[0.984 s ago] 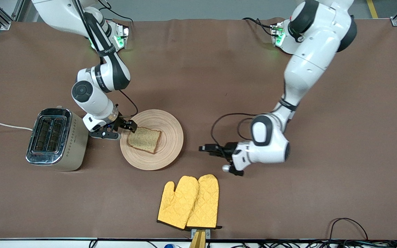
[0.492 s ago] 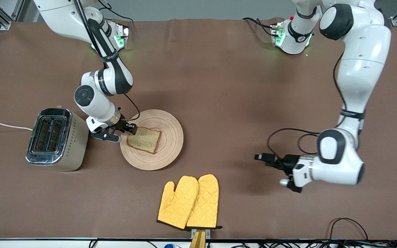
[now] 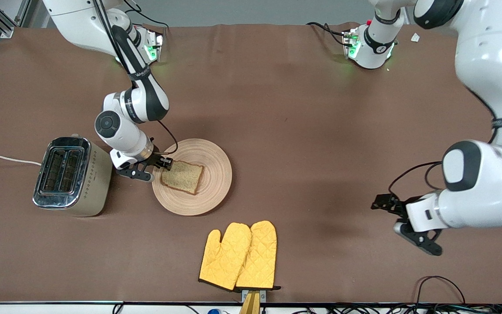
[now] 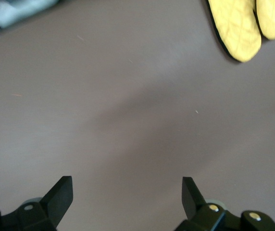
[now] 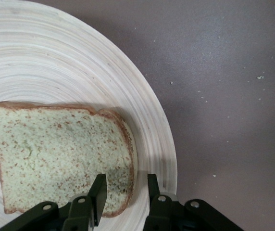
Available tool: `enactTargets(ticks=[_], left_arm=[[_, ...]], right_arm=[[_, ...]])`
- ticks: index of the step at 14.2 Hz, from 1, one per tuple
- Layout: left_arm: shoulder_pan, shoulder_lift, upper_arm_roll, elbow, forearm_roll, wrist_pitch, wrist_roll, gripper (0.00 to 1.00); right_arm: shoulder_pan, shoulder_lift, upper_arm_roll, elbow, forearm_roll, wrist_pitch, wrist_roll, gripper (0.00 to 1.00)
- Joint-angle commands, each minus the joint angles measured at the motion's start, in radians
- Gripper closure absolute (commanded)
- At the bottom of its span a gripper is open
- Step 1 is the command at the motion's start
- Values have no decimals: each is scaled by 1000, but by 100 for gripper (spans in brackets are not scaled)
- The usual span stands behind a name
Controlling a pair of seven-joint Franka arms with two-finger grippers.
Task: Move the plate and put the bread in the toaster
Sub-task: 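Withdraw the left gripper while the right gripper lowers onto the bread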
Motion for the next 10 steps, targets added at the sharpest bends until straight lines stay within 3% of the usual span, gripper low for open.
enactTargets(ticks=[1,4,7,10], left_arm=[[-3,-128,76,-28,30,-39,-21,0],[-7,-239,80,-33,115,-122,-42,0],[-3,-348,78,-36,128,-258,-178,0],[-1,-406,73,-60,116,-288,-247,0]], right_arm=[[5,16,-3,19,18,-12,13,62],[9,18,-3,19,18,-12,15,64],[16,20,-3,19,18,-8,16,66],[19,26,-3,16,18,2,13,66]])
